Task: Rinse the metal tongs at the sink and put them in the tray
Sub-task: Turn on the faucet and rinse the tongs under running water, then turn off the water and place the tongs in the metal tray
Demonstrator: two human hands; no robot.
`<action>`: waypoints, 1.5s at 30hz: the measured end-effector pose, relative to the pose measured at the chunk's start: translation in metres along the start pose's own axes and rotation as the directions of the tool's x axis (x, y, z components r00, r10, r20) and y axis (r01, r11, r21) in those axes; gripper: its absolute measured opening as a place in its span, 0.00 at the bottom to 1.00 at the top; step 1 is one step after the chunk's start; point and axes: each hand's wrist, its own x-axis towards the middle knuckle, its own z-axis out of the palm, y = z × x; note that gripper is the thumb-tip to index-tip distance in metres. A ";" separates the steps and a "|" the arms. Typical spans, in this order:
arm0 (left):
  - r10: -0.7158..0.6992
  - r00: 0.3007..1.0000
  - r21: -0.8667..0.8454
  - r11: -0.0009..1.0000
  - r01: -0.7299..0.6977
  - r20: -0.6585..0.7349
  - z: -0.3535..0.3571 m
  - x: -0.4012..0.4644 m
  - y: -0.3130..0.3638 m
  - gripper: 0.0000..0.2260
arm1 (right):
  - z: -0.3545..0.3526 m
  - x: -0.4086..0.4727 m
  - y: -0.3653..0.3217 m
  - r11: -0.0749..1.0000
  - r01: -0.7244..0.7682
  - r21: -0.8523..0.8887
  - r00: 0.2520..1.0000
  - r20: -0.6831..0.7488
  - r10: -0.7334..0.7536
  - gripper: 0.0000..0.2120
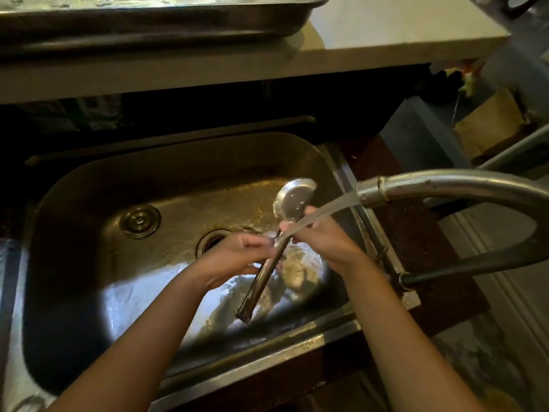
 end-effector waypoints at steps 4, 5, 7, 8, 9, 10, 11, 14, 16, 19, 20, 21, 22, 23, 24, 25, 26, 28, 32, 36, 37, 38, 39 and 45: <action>0.008 1.000 -0.024 1.000 -0.008 0.016 0.002 0.002 0.004 0.06 | -0.009 0.005 -0.005 0.997 0.035 0.062 0.992 -0.126 -0.027 0.09; -0.004 1.000 -0.016 1.000 0.005 0.030 0.001 -0.001 -0.001 0.10 | -0.016 0.008 -0.005 0.993 0.039 0.111 0.981 -0.194 -0.017 0.11; -0.025 0.998 -0.061 0.998 0.029 0.055 -0.001 -0.007 -0.011 0.15 | -0.029 0.012 -0.003 0.986 0.034 0.166 0.967 -0.256 0.010 0.15; -0.031 0.997 -0.108 0.993 0.038 0.064 0.000 -0.008 -0.014 0.14 | -0.032 0.014 -0.001 0.986 0.027 0.165 0.968 -0.249 0.016 0.14; -0.032 0.996 -0.137 0.990 0.042 0.080 0.002 -0.008 -0.014 0.13 | -0.032 0.015 0.001 0.988 0.019 0.155 0.972 -0.234 0.018 0.11; -0.036 0.995 -0.147 0.988 0.049 0.094 0.004 -0.008 -0.013 0.12 | -0.031 0.015 0.002 0.988 0.016 0.151 0.973 -0.230 0.020 0.10; -0.038 0.994 -0.153 0.987 0.053 0.099 0.008 -0.007 -0.010 0.11 | -0.029 0.015 0.002 0.987 0.020 0.162 0.970 -0.240 0.020 0.10; -0.023 0.996 -0.235 0.971 0.043 0.087 0.013 -0.004 -0.001 0.09 | -0.026 0.012 0.005 0.977 0.028 0.210 0.970 -0.240 0.024 0.14; -0.020 0.998 -0.262 0.964 0.035 0.060 0.015 -0.005 0.004 0.08 | -0.022 0.006 0.002 0.976 0.026 0.215 0.981 -0.195 0.017 0.10; -0.040 0.999 -0.327 0.944 0.043 0.015 0.015 -0.005 0.001 0.10 | -0.020 -0.008 -0.009 0.999 -0.043 0.013 0.951 -0.306 0.044 0.12; -0.051 0.999 -0.336 0.940 0.050 0.004 0.015 -0.006 -0.001 0.10 | -0.020 -0.016 -0.010 0.984 -0.080 -0.157 0.921 -0.390 0.013 0.11; -0.062 0.998 -0.319 0.946 0.054 -0.014 0.016 -0.006 -0.002 0.11 | -0.020 -0.027 -0.009 0.926 -0.126 -0.357 0.875 -0.480 -0.066 0.10; -0.072 0.997 -0.289 0.955 0.059 -0.034 0.017 -0.007 -0.004 0.12 | -0.021 -0.040 -0.007 0.821 -0.181 -0.542 0.819 -0.545 -0.179 0.11; -0.081 0.995 -0.275 0.959 0.065 -0.049 0.018 -0.007 -0.004 0.13 | -0.020 -0.053 -0.003 0.693 -0.233 -0.682 0.776 -0.560 -0.290 0.14; -0.089 0.994 -0.280 0.958 0.070 -0.056 0.018 -0.007 -0.005 0.13 | -0.019 -0.066 0.003 0.582 -0.274 -0.766 0.759 -0.544 -0.358 0.16; -0.092 0.994 -0.292 0.954 0.072 -0.058 0.019 -0.008 -0.006 0.12 | -0.017 -0.076 0.008 0.515 -0.301 -0.803 0.768 -0.524 -0.368 0.18; -0.094 0.994 -0.301 0.951 0.072 -0.059 0.018 -0.008 -0.007 0.09 | -0.015 -0.084 0.013 0.489 -0.319 -0.812 0.788 -0.514 -0.340 0.19; -0.103 0.991 -0.307 0.949 0.074 -0.080 0.018 -0.009 -0.007 0.07 | -0.014 -0.092 0.019 0.488 -0.335 -0.806 0.818 -0.506 -0.274 0.20; -0.118 0.986 -0.321 0.944 0.075 -0.115 0.018 -0.008 -0.008 0.07 | -0.012 -0.091 0.018 0.547 -0.329 -0.769 0.830 -0.513 -0.221 0.25; -0.121 0.983 -0.351 0.934 0.064 -0.141 0.019 -0.007 -0.009 0.05 | -0.002 -0.092 0.016 0.689 -0.286 -0.666 0.810 -0.552 -0.198 0.26; -0.123 0.982 -0.356 0.932 0.065 -0.142 0.019 -0.006 -0.009 0.04 | 0.002 -0.094 0.016 0.706 -0.274 -0.653 0.806 -0.556 -0.202 0.27; -0.123 0.982 -0.356 0.932 0.066 -0.142 0.020 -0.006 -0.010 0.04 | 0.005 -0.097 0.017 0.717 -0.256 -0.648 0.801 -0.558 -0.219 0.27; -0.124 0.982 -0.358 0.931 0.066 -0.141 0.021 -0.007 -0.010 0.03 | 0.008 -0.100 0.019 0.726 -0.235 -0.646 0.792 -0.561 -0.242 0.27; -0.169 0.968 -0.393 0.916 0.084 -0.187 0.031 -0.007 -0.016 0.04 | 0.023 -0.118 0.027 0.733 -0.189 -0.654 0.778 -0.555 -0.295 0.24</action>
